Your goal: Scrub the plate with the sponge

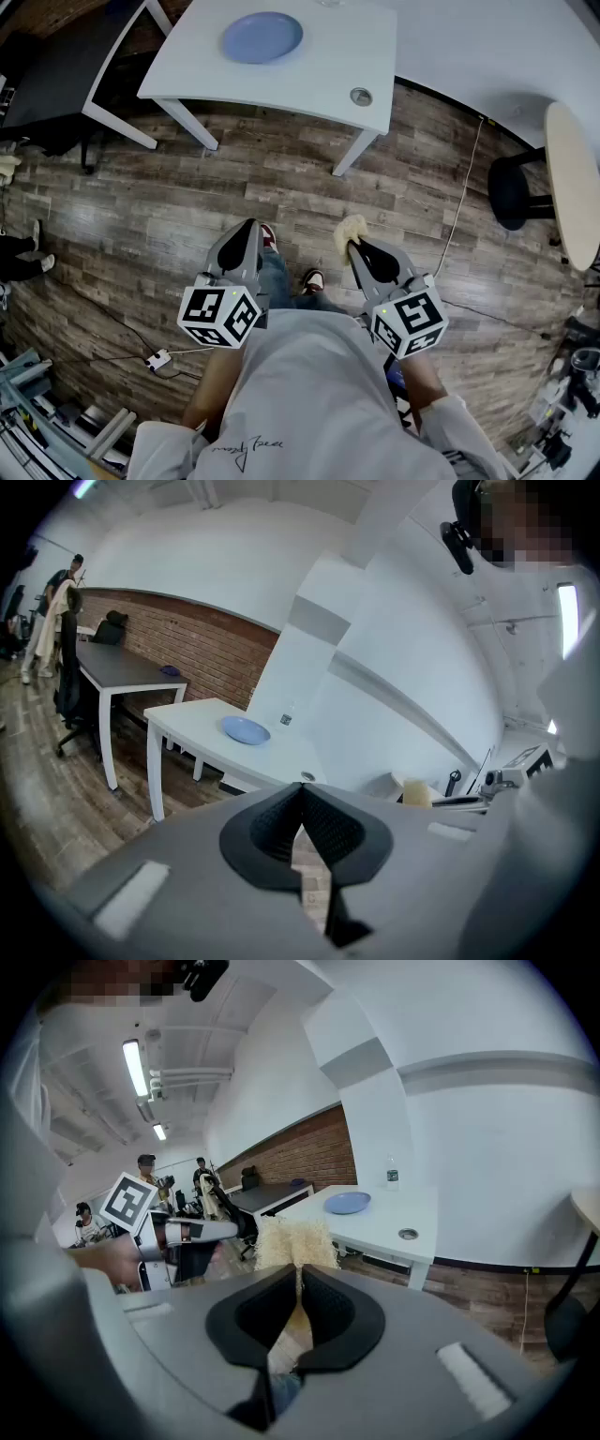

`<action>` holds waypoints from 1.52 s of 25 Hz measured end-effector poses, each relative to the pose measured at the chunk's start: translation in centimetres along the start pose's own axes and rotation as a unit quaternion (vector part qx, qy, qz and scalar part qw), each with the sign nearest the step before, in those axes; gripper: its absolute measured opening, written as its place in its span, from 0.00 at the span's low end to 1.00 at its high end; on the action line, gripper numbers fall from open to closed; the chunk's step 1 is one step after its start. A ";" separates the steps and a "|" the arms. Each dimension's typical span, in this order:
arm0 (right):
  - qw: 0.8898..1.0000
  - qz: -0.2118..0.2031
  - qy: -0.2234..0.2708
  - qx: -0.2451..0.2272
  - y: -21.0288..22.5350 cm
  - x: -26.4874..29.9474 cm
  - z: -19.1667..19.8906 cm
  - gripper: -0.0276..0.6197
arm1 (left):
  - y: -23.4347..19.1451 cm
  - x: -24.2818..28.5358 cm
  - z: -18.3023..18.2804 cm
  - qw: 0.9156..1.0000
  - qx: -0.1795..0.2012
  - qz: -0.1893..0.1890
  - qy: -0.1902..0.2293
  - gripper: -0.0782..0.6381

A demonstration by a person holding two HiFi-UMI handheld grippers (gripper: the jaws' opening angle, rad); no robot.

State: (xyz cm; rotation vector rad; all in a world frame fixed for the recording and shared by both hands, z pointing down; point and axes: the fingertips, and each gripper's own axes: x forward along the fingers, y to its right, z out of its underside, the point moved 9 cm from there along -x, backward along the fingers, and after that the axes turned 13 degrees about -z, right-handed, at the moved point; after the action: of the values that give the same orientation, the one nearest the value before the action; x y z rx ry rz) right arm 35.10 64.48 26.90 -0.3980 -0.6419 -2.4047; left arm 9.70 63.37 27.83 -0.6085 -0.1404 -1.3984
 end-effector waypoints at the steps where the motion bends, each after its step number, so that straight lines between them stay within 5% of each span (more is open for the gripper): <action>1: 1.000 -0.003 0.001 -0.001 0.1 0.9 -0.6 0.07 | -0.5 0.5 -0.6 1.000 0.002 0.003 0.003 0.11; 19: 0.999 -0.010 0.032 0.002 0.5 12.8 -9.3 0.07 | -8.4 7.2 -11.0 0.997 -0.002 0.062 0.050 0.12; 30: 0.997 0.007 0.074 -0.014 -0.1 16.7 -13.0 0.08 | -11.6 9.2 -13.2 0.995 0.028 0.085 0.041 0.12; 38: 0.997 0.004 0.073 -0.011 0.2 18.3 -13.5 0.08 | -13.5 10.1 -13.4 0.995 0.003 0.096 0.024 0.12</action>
State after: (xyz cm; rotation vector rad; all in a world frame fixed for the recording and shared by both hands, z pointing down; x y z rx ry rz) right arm 19.48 48.29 23.39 -0.2320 -0.5482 -2.4077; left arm -4.64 47.42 25.30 -0.5676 -0.0452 -1.2253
